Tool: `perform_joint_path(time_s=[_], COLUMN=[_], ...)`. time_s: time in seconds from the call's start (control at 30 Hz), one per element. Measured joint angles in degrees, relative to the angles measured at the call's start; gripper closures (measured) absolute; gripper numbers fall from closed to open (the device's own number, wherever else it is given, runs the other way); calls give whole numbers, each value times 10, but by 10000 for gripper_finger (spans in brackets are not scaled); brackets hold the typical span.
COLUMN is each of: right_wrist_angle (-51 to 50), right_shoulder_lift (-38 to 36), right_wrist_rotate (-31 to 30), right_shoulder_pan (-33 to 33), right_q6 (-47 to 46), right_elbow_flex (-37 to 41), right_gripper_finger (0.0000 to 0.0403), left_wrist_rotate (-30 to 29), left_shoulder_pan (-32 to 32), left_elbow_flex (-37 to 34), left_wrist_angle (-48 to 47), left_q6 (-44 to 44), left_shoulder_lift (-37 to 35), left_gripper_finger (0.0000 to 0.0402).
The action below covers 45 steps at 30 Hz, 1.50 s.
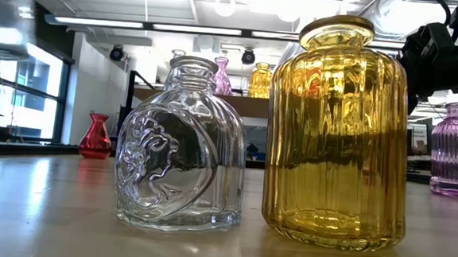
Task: Sort vases onto shelf
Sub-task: Put the left transparent vase on the shelf aligned with the other transparent vase
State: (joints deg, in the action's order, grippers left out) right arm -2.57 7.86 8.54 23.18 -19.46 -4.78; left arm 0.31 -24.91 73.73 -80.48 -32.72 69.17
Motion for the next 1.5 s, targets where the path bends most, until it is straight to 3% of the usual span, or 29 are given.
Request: perform_joint_path(time_s=[0.37, 0.7, 1.03, 1.5], right_wrist_angle=[-2, -7, -7, -9], right_shoulder_lift=[0, 0, 0, 0], right_wrist_rotate=[0, 0, 0, 0], right_shoulder_pan=[0, 0, 0, 0], right_q6=[0, 0, 0, 0], right_elbow_flex=[0, 0, 0, 0], right_gripper_finger=[366, 366, 366, 366], left_wrist_rotate=[-1, 7, 6, -10], left_shoulder_pan=[252, 409, 474, 510], left_elbow_flex=[79, 154, 240, 328], left_wrist_angle=[-35, -37, -52, -81], left_q6=[216, 363, 452, 495], left_shoulder_lift=[12, 88, 176, 264], left_gripper_finger=[382, 382, 382, 382])
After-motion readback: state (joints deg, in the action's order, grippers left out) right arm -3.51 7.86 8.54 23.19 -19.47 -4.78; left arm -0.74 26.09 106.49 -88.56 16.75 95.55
